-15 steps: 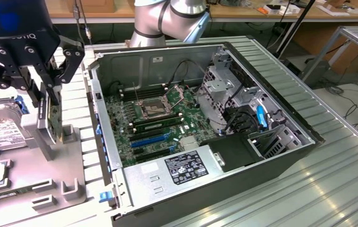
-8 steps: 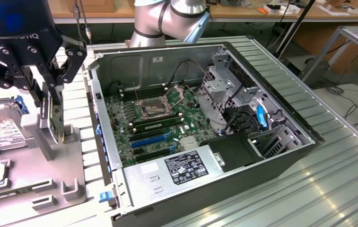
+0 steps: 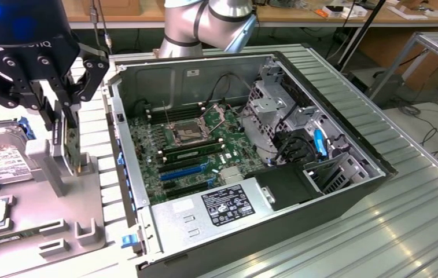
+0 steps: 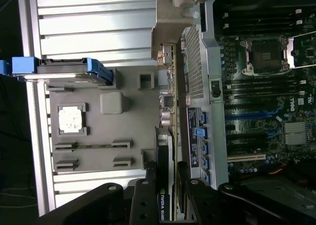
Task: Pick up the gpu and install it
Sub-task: 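Pick up the gpu and move the gpu toward the slot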
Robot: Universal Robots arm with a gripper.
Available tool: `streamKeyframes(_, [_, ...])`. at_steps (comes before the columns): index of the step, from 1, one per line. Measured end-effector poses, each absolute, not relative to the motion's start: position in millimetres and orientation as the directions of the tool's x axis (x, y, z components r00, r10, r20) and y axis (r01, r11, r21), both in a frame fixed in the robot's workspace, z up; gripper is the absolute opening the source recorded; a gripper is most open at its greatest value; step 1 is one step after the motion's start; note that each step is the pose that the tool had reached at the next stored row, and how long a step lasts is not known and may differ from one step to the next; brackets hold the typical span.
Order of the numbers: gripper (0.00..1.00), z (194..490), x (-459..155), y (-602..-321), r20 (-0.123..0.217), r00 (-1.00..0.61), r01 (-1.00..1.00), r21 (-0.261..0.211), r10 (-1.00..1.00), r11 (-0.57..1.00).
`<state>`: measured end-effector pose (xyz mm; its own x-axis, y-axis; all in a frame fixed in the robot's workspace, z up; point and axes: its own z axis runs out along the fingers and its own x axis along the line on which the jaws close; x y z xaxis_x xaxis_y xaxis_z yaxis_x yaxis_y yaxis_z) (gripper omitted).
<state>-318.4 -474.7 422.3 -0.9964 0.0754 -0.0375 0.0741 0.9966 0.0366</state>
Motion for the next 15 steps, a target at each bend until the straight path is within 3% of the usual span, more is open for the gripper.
streamKeyframes(15, [0.27, 422.3, -308.1, -474.5, -0.038, -0.996, 0.074, 0.037, 0.075, 0.997])
